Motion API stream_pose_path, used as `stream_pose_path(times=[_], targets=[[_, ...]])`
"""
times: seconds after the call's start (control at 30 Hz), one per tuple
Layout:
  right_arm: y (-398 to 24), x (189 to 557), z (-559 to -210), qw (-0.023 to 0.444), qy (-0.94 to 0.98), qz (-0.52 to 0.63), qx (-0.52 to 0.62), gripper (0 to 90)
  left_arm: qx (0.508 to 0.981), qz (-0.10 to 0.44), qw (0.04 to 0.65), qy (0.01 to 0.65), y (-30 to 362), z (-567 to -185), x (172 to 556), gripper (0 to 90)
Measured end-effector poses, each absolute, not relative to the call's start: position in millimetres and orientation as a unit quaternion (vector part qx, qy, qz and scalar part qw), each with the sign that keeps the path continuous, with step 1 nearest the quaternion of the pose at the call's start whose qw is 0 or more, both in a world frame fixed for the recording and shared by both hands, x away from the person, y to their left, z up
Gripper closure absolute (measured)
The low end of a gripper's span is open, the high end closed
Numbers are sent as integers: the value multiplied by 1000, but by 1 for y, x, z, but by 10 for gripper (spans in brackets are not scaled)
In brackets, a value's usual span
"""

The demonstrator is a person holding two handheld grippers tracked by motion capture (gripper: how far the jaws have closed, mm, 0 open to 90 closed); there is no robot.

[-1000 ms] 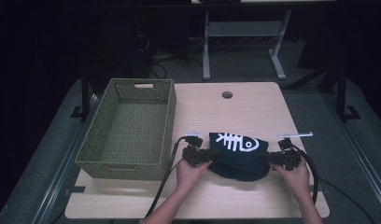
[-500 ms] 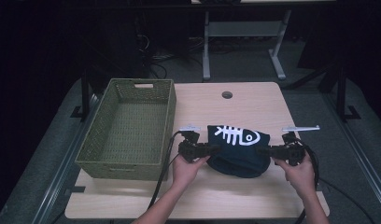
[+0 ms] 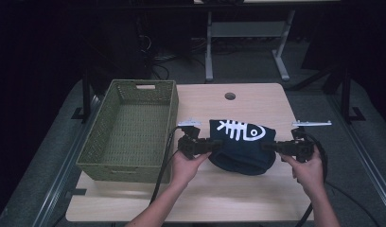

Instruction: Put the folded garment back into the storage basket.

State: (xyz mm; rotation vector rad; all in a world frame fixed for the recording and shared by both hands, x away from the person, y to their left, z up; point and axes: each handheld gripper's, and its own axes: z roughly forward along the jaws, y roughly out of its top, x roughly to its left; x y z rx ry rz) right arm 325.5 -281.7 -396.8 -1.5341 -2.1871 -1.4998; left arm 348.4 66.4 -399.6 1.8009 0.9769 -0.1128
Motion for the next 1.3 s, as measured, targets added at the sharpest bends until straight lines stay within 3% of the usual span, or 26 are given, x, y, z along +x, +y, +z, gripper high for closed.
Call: stream_pose_path(times=[1.3], targets=[[-248,340,-343,78,-701,-542,-456,708,736,-46,544,399,118,-346,359,640]])
